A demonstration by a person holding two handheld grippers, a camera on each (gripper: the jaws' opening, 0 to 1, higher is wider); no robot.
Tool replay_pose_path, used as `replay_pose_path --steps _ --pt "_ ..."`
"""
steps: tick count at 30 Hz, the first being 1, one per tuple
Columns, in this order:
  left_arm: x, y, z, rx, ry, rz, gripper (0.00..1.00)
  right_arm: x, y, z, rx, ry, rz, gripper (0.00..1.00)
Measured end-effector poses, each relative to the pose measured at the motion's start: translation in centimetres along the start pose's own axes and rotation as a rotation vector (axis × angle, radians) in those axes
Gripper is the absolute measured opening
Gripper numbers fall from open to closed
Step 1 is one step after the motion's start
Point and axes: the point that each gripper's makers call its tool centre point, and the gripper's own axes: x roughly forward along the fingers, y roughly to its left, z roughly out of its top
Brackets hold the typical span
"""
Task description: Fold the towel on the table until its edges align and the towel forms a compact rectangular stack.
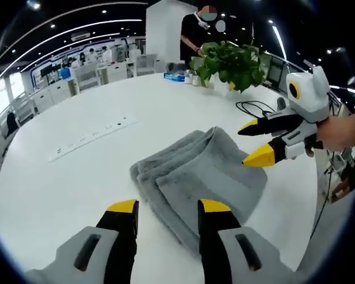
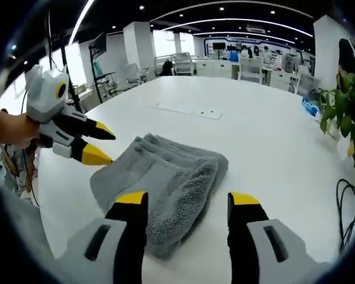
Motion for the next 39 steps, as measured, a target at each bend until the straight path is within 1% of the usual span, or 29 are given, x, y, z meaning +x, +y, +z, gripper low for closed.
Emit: replay_pose_path --steps 4,6,8,10,12,15,19,22,27,29,30,32,34,37,39 --pt "-0.5 -0.1 0.1 0.001 -0.005 0.007 0.42 -0.4 0.2 0.2 -0.005 -0.012 0.000 0.58" --pt "-1.0 -0.2 0.2 0.008 -0.011 0.015 0.45 -0.9 0.5 0.4 -0.006 -0.024 0.001 0.60" --pt "-1.4 -0.4 0.4 0.019 -0.026 0.016 0.46 -1.2 0.7 0.6 -0.007 -0.034 0.002 0.62" --pt "-1.9 -0.7 0.4 0.024 -0.029 0.016 0.48 -1.6 0.9 0.8 -0.009 -0.045 0.001 0.64" --pt "-2.2 -0.9 0.4 0.027 -0.033 0.018 0.51 -2.0 1.3 0.8 -0.011 -0.050 0.007 0.64" --pt "-2.9 -1.2 0.3 0.044 -0.033 0.023 0.54 -2.5 2.4 0.7 -0.021 -0.049 0.036 0.67" --pt "-4.1 -1.8 0.2 0.050 -0.054 0.025 0.60 -3.4 2.9 0.9 -0.049 -0.071 0.037 0.68" --pt "-4.8 -2.0 0.0 0.059 -0.062 0.030 0.67 -3.8 3.3 1.1 -0.051 -0.084 0.044 0.69" --pt "-5.8 -2.1 -1.2 0.052 -0.062 0.057 0.72 -4.7 4.1 0.8 -0.077 -0.088 0.052 0.74" --pt "-6.0 -2.3 -1.4 0.053 -0.067 0.060 0.75 -5.1 4.3 0.7 -0.081 -0.090 0.054 0.77" --pt "-6.2 -2.4 -1.5 0.052 -0.068 0.061 0.77 -5.3 4.3 0.6 -0.081 -0.094 0.051 0.80" --pt "-6.5 -2.5 -1.7 0.047 -0.066 0.069 0.82 -5.7 4.3 0.6 -0.076 -0.101 0.045 0.85" --pt "-6.9 -2.7 -1.7 0.044 -0.077 0.075 0.86 -6.1 4.2 0.8 -0.069 -0.112 0.042 0.86" --pt "-7.5 -2.9 -1.8 0.031 -0.087 0.092 0.89 -6.7 4.2 0.8 -0.065 -0.121 0.041 0.87" --pt "-7.9 -3.0 -2.0 0.026 -0.086 0.102 0.93 -7.3 4.4 0.9 -0.055 -0.132 0.043 0.90"
